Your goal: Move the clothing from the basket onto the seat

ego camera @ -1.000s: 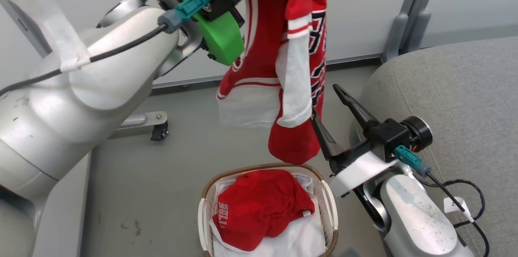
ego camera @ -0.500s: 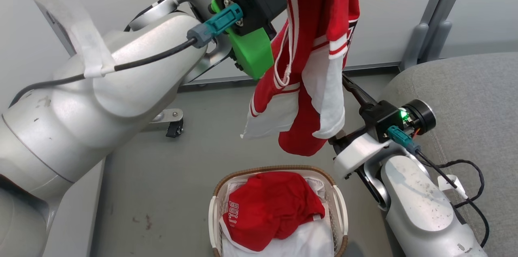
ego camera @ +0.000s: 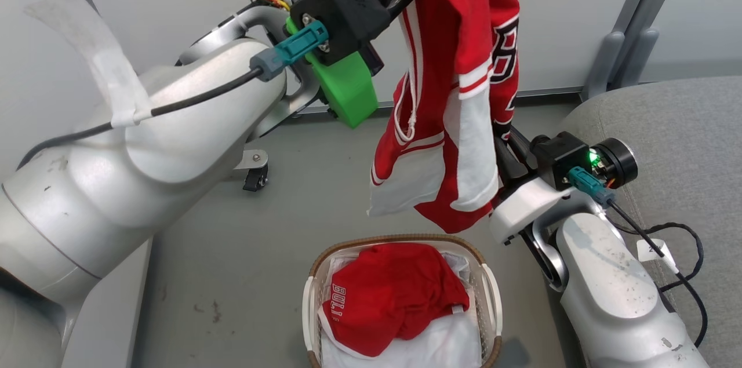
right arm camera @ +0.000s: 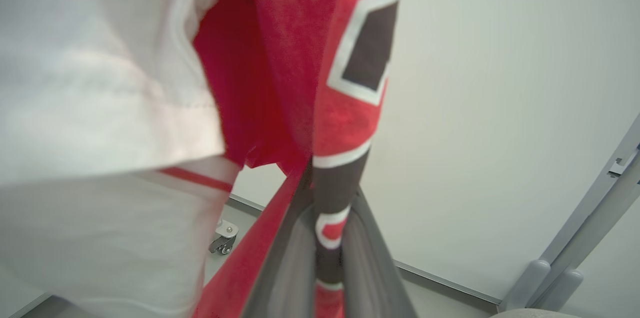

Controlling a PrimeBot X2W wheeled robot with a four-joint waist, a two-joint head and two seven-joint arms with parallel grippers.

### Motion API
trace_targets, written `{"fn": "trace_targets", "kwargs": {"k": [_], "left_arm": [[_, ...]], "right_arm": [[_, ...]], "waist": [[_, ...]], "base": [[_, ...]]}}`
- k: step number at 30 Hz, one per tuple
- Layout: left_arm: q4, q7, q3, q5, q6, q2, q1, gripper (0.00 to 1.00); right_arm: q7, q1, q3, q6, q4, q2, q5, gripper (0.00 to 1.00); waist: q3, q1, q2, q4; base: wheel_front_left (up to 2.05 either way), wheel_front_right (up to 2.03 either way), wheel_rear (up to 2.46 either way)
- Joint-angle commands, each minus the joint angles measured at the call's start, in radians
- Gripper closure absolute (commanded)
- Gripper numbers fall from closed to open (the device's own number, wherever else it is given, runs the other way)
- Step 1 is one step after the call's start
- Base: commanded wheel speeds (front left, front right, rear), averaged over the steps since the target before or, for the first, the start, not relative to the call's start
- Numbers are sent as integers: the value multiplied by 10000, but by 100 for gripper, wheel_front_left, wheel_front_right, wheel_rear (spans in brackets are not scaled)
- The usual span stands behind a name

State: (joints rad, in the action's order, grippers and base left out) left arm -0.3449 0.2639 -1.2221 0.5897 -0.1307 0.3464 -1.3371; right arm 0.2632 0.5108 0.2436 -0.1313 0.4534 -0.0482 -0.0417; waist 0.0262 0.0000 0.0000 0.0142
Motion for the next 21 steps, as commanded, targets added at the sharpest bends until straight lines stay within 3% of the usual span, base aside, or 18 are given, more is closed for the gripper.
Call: {"fn": "trace_targets", "kwargs": {"k": [1, 10, 11, 12, 14, 15, 16, 21], "left_arm": [[-50, 10, 86, 111, 3, 94, 302, 100], [-295, 10, 1152, 1071, 3, 82, 2183, 100], [-321, 10, 1290, 1124, 3, 56, 2442, 96], [-353, 10, 1445, 1171, 3, 17, 2780, 77], [-420, 10, 1954, 1224, 4, -94, 3394, 55], [-481, 10, 2152, 1231, 4, -165, 3724, 36], [-561, 10, 2413, 1172, 4, -246, 4122, 3], [-847, 10, 3296, 880, 4, -624, 5628, 0]], "right_arm": [[23, -51, -77, 10, -75, -42, -126, 100], [24, -332, -790, 10, -429, -39, -272, 100], [24, -346, -902, 10, -480, -39, -265, 100], [24, -366, -1039, 10, -538, -40, -242, 100], [24, -405, -1289, 10, -658, -37, -223, 100], [24, -421, -1392, 10, -715, -37, -198, 100], [24, -435, -1534, 10, -775, -39, -180, 100], [24, -420, -2050, 10, -1054, -39, -67, 100]], "waist": [[-11, 0, 0, -24], [-52, 0, 0, -112], [-53, 0, 0, -111], [-52, 0, 0, -108], [-52, 0, 0, -95], [-56, 0, 0, -92], [-64, 0, 0, -90], [-67, 0, 0, -68]], "base": [[0, 0, 0], [0, 0, 0], [0, 0, 0], [0, 0, 0], [0, 0, 0], [0, 0, 0], [0, 0, 0], [0, 0, 0]]}}
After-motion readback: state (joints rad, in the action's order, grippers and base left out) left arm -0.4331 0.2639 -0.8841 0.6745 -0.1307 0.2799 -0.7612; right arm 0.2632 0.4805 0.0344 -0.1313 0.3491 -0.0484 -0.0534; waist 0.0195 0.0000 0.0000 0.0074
